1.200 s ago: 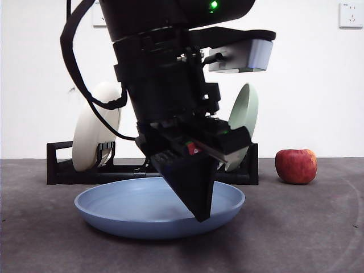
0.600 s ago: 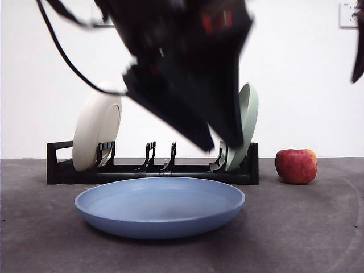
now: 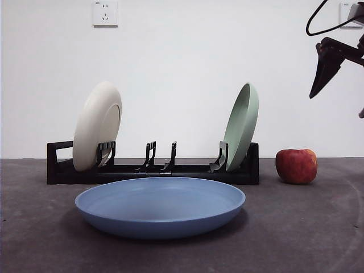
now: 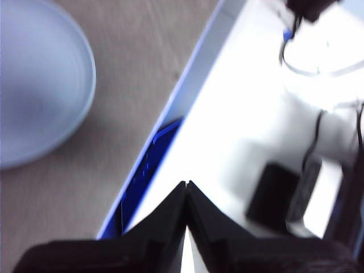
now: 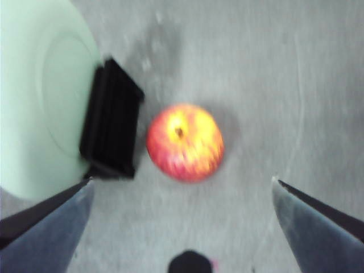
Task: Take the blue plate from the plate rack,put the plate on the table,take the apple from the table,put the apple in the plate
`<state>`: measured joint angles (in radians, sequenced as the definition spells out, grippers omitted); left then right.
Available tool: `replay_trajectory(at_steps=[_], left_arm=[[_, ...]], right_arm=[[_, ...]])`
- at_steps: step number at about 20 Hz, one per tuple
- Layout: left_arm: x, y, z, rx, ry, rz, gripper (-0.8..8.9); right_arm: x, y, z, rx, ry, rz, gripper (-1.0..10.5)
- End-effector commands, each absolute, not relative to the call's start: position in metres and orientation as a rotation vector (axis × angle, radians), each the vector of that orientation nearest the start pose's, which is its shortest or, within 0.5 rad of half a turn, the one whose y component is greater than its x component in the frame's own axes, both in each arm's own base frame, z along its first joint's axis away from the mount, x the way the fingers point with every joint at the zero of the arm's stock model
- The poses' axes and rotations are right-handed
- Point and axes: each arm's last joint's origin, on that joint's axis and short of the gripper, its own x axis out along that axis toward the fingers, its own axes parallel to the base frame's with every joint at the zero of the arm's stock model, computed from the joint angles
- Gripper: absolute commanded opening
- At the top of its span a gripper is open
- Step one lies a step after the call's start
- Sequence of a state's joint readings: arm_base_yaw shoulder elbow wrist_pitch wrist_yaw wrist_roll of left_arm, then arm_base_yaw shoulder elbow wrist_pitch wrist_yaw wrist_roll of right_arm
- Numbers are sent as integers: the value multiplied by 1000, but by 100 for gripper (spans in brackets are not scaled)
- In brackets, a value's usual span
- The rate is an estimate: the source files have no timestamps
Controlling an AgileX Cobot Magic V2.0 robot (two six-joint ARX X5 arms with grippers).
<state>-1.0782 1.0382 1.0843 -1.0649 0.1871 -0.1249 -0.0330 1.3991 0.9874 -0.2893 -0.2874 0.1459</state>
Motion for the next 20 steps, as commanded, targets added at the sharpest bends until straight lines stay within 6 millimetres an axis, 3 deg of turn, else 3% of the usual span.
replay_trajectory(at_steps=[1,9,20], left_arm=[[71,-144,326,363,1057,-1074,-8],[55,-114,344,244,958,-1075,-8],[50,-103,342,186,1057,-1004,-8]], right_arm=[[299,1,258,236,701,210,691],[318,25,224,49,782,291,703],[358,40,164,26,751,324,700]])
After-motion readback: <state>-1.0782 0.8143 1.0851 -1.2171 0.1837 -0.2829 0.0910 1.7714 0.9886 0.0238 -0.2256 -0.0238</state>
